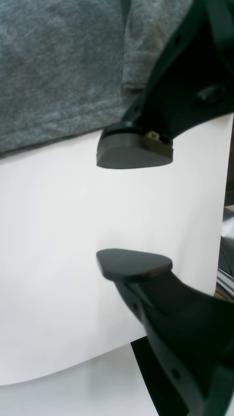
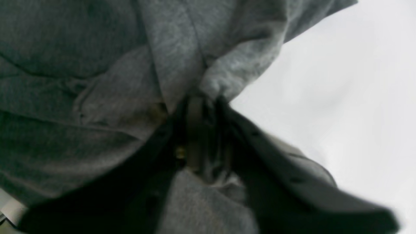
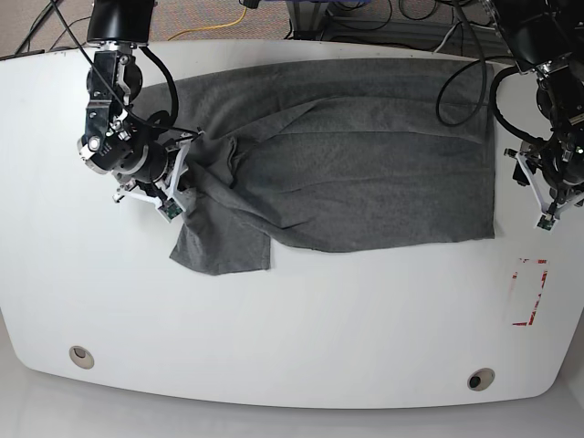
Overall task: Layout the t-shirt on the table in an organized manner, then fold the t-shirt properly
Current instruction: 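Fold the side edge inward with the right gripper toward the shirt's middle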
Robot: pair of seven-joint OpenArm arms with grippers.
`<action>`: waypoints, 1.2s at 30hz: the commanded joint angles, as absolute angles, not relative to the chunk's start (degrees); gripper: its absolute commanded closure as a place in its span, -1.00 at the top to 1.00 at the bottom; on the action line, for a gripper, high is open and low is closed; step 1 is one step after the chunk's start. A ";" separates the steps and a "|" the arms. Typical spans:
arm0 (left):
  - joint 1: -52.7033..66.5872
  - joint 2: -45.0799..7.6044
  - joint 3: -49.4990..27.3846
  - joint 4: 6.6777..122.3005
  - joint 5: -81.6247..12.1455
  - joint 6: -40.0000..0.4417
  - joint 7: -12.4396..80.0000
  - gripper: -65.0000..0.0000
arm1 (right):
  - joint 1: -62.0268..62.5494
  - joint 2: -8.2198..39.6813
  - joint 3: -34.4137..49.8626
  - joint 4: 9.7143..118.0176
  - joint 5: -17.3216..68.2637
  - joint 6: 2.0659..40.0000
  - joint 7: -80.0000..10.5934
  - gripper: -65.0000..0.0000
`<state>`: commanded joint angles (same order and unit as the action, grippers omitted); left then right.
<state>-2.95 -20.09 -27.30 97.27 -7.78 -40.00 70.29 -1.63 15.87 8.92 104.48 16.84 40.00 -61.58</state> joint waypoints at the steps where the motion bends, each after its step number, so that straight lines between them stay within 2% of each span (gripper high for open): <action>1: -2.86 -20.09 -27.30 97.27 -7.78 -40.00 70.29 0.11 | -1.63 15.96 9.01 105.01 16.57 40.00 -61.58 -0.06; 2: -2.86 -20.09 -27.30 97.27 -7.78 -40.00 70.29 0.11 | -1.63 15.96 9.01 105.36 16.57 40.00 -61.58 0.04; 3: -2.86 -20.09 -27.30 97.27 -7.78 -40.00 70.29 0.11 | -1.63 16.22 9.19 106.51 16.57 40.00 -61.58 0.31; 5: -2.86 -20.09 -27.30 97.27 -7.78 -40.00 70.29 0.11 | -1.19 16.31 9.36 107.38 16.48 40.00 -61.58 0.60; 7: -2.86 -20.09 -27.30 97.27 -7.78 -40.00 70.29 0.11 | 0.13 16.31 9.98 107.65 16.48 40.00 -61.58 0.71; 11: -2.86 -20.09 -27.30 97.27 -7.78 -40.00 70.29 0.11 | 4.70 16.31 13.05 104.75 16.48 40.00 -61.58 0.65; 17: -2.86 -20.09 -27.30 97.27 -7.78 -40.00 70.29 0.11 | 15.43 16.31 16.31 86.81 16.48 40.00 -59.12 0.57; 25: -2.68 -20.09 -27.30 97.27 -7.78 -40.00 70.29 0.11 | 23.78 16.40 16.48 65.19 16.48 40.00 -48.48 0.57; 31: -2.59 -20.09 -27.30 97.27 -7.78 -40.00 70.29 0.11 | 25.27 16.31 15.87 56.31 16.48 40.00 -42.15 0.57; 36: -2.59 -20.09 -27.30 97.27 -7.78 -40.00 70.29 0.11 | 24.92 15.87 12.44 53.14 16.48 40.00 -37.58 0.57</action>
<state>-2.59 -20.09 -27.30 97.27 -7.78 -40.00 70.29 24.92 15.87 12.44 53.14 16.48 40.00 -37.58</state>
